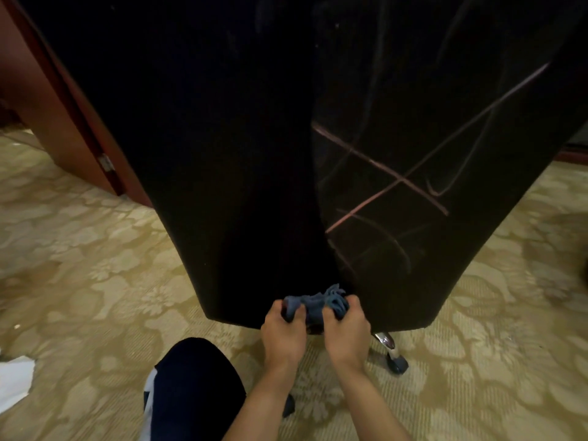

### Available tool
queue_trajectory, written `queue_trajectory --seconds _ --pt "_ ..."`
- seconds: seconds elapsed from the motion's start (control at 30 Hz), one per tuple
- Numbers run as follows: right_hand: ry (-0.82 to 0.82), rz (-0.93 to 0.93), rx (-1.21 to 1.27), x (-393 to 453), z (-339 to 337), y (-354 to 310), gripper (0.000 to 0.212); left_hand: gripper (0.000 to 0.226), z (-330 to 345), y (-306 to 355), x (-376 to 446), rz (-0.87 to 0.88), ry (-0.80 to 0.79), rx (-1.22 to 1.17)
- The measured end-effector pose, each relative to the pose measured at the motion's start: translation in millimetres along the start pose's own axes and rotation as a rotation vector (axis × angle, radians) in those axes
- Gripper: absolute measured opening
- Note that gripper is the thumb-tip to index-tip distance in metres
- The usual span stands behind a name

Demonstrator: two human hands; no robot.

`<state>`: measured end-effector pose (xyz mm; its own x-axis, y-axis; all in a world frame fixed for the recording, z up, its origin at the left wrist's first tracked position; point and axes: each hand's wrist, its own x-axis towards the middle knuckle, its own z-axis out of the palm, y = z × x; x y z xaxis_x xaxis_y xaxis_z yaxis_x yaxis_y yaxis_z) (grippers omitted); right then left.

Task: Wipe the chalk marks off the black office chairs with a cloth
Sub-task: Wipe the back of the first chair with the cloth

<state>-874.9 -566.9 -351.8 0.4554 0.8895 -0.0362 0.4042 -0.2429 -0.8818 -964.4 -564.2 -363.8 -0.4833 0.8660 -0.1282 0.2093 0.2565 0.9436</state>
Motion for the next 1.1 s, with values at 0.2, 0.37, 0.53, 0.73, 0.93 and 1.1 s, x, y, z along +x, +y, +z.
queue_trajectory --seconds 0.2,0.37,0.53,0.73,0.93,1.1 --pt "0.03 -0.067 0.25 6.4 -25.2 -22.4 0.014 0.006 -4.3 44.7 -14.5 0.16 -0.016 -0.154" --pt "0.015 -0.12 0.423 0.3 -48.6 -40.8 0.022 0.011 -14.7 63.7 -22.5 0.231 -0.044 -0.269" --pt "-0.26 0.118 0.613 -8.8 -47.5 -11.1 0.021 0.017 -19.2 36.5 -23.9 0.032 -0.161 -0.319" --pt "-0.415 0.059 0.649 -18.1 -64.4 -4.0 0.062 0.02 -35.0 34.7 -25.9 0.47 0.057 0.128" --pt "-0.549 -0.019 0.595 -16.4 -87.8 -20.7 0.015 0.021 -45.2 63.9 -30.4 0.358 -0.198 -0.294" --pt "-0.418 0.0 0.506 -5.8 -86.1 -21.0 0.005 0.029 -31.9 40.5 -16.9 0.386 -0.034 0.06"
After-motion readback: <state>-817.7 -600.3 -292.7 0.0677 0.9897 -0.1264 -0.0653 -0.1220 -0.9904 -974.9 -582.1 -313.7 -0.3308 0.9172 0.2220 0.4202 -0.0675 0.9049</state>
